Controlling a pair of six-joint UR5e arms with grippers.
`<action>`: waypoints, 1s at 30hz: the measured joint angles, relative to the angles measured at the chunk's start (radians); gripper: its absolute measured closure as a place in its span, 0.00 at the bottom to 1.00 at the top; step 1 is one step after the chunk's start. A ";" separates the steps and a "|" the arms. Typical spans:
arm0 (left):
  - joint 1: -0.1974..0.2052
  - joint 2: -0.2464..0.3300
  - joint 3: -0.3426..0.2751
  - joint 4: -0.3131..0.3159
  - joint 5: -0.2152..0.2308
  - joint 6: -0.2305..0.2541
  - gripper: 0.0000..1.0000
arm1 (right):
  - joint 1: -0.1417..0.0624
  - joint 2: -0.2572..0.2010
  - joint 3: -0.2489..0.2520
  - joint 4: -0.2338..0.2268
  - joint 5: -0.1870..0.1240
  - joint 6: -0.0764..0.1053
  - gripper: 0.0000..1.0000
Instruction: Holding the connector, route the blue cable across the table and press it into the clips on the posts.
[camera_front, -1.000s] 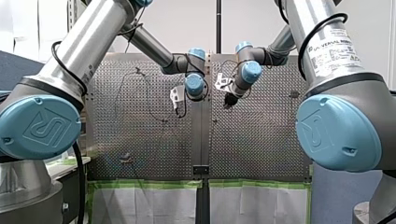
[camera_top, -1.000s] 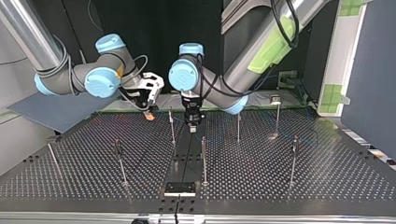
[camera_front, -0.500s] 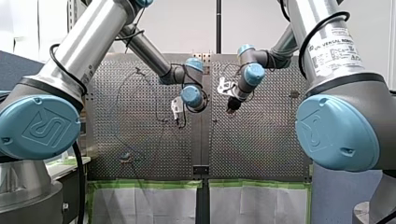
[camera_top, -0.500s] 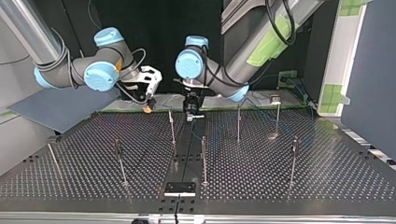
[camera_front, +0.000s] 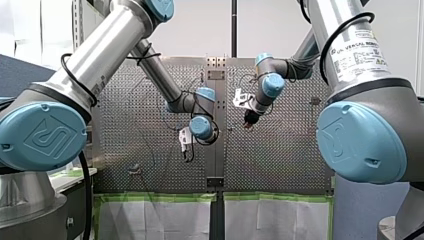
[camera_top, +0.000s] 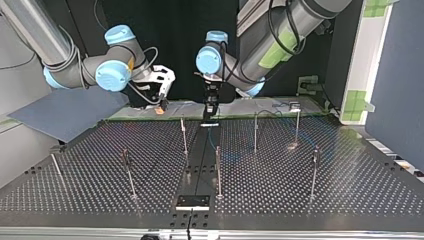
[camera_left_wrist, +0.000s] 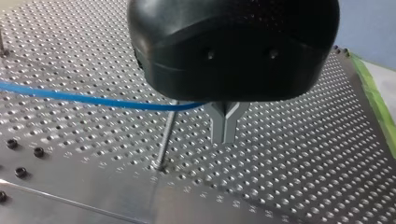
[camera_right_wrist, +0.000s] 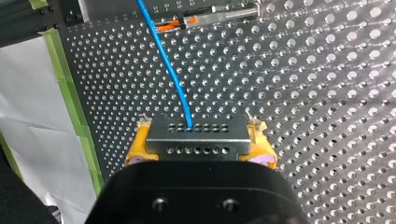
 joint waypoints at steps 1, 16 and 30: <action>0.000 -0.001 -0.008 0.008 -0.002 -0.002 1.00 | 0.000 0.000 0.003 -0.008 0.002 0.000 1.00; -0.019 -0.002 -0.090 0.018 0.013 -0.029 1.00 | -0.024 0.024 0.053 -0.100 0.045 -0.010 1.00; -0.022 -0.031 0.021 -0.015 0.074 -0.066 1.00 | -0.061 0.055 0.052 -0.171 0.037 -0.006 1.00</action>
